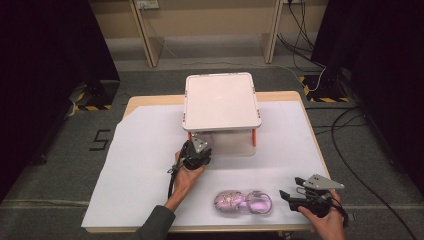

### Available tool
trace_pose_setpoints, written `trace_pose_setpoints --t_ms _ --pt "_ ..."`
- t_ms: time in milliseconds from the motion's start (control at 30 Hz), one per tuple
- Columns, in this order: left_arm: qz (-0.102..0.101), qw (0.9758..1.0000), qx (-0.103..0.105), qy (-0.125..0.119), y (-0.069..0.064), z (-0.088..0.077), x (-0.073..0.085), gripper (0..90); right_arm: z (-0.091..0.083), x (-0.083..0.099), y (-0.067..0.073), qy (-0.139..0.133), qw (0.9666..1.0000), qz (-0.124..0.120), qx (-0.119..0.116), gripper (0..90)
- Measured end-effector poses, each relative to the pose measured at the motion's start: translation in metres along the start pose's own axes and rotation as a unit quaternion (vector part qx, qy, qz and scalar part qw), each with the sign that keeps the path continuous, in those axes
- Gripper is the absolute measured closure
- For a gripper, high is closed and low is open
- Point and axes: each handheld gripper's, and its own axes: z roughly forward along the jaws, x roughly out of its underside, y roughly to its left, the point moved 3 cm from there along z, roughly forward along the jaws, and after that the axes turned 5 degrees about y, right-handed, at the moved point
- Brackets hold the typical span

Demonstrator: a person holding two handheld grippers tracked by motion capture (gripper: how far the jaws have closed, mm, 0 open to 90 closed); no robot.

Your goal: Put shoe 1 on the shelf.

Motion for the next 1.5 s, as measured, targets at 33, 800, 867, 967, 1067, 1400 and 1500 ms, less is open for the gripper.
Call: trace_pose_setpoints --t_ms 33,800,867,967,1067,1400,1500 --pt "-0.002 1.0000 -0.001 -0.001 0.000 0.001 0.000 53.0 0.000 0.000 0.000 0.000 1.0000 0.000 0.000 24.8" --pt "-0.029 0.9992 0.024 -0.014 -0.005 -0.023 0.005 40.8 -0.002 -0.001 0.000 -0.007 1.0000 0.001 0.000 24.8" --pt "-0.030 0.9989 0.031 -0.017 -0.007 -0.030 0.007 39.0 -0.002 -0.002 0.001 -0.009 1.0000 0.002 0.000 24.8" --pt "-0.033 0.9981 0.048 -0.018 -0.009 -0.040 0.013 36.5 -0.002 -0.002 0.001 -0.010 0.9999 0.003 -0.001 24.9" --pt "-0.038 0.9973 0.058 -0.023 -0.011 -0.050 0.019 33.9 -0.003 -0.002 0.001 -0.013 0.9999 0.002 -0.001 25.0" --pt "-0.049 0.9942 0.089 -0.034 -0.019 -0.080 0.039 27.3 -0.005 -0.003 0.001 -0.021 0.9998 0.004 -0.005 25.1" --pt "-0.049 0.9930 0.100 -0.039 -0.023 -0.088 0.042 25.2 -0.005 -0.003 0.002 -0.022 0.9997 0.002 -0.007 25.1"
